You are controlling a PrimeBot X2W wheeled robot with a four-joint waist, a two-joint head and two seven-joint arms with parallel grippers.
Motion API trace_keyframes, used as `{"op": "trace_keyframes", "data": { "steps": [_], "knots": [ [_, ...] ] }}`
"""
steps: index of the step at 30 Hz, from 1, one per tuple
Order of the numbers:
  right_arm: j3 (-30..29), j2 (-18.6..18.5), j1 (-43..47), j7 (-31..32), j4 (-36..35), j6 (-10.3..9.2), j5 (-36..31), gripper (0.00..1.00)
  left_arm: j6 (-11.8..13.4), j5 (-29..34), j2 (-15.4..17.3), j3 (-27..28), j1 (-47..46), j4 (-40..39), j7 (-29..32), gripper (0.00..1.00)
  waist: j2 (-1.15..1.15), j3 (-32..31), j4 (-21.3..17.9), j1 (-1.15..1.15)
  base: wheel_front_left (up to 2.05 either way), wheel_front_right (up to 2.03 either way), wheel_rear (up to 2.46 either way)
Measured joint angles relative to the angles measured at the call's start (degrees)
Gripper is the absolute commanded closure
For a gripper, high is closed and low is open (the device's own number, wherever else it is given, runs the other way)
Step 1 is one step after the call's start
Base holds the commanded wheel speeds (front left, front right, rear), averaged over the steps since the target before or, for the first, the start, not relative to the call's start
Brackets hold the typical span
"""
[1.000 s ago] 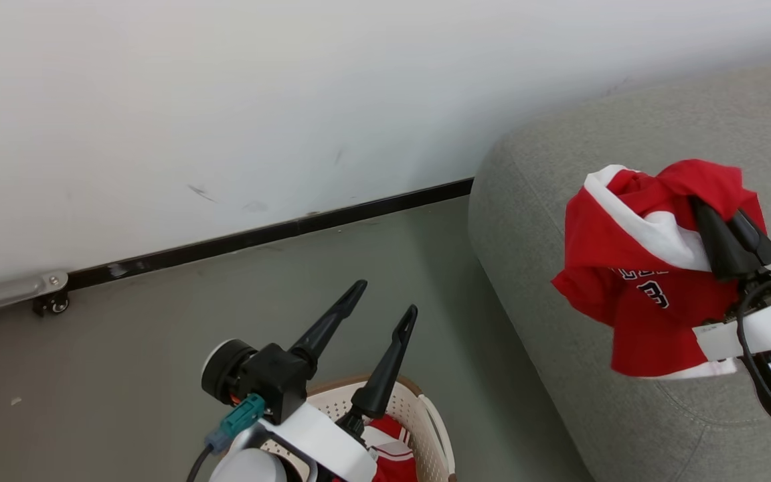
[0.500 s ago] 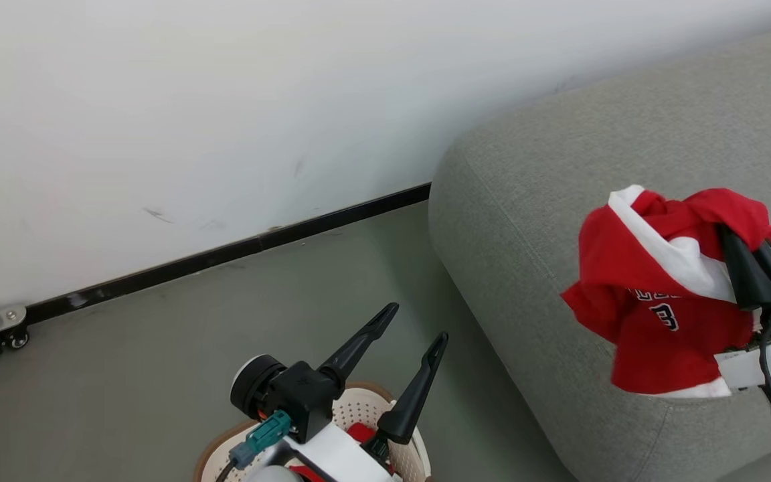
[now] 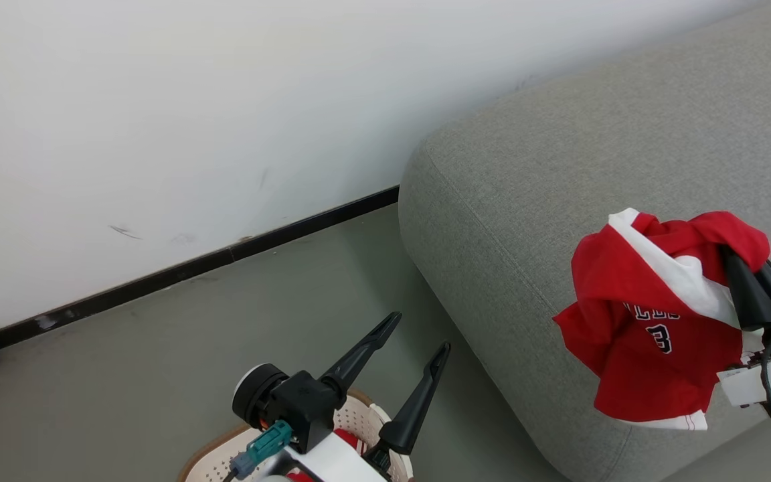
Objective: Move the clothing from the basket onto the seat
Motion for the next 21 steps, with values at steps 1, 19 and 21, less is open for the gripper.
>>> {"op": "trace_keyframes", "data": {
  "steps": [1, 19, 21],
  "knots": [
    [-0.02, -0.10, -0.03, 0.00, 0.38, 0.00, 0.27, 1.00, 0.00, 0.01, 0.04, 0.00, 0.03, -0.04, 0.00, 0.00, 0.00, 0.11, -0.10, 0.00, 0.00, 0.00, 0.00],
    [-0.60, -4.42, -15.90, 4.88, 10.62, 0.00, -0.27, 1.00, 0.93, 2.08, 1.59, 0.01, -0.19, -2.80, 1.38, 0.00, 0.00, 4.73, 0.81, 0.00, 0.00, 0.00, 0.00],
    [-0.67, -4.58, -17.95, 5.32, 11.83, 0.01, -0.37, 1.00, 1.03, 2.93, 1.47, -0.23, -0.53, -3.18, 1.77, 0.00, 0.00, 5.47, 1.02, 0.00, 0.00, 0.00, 0.00]
  ]
}}
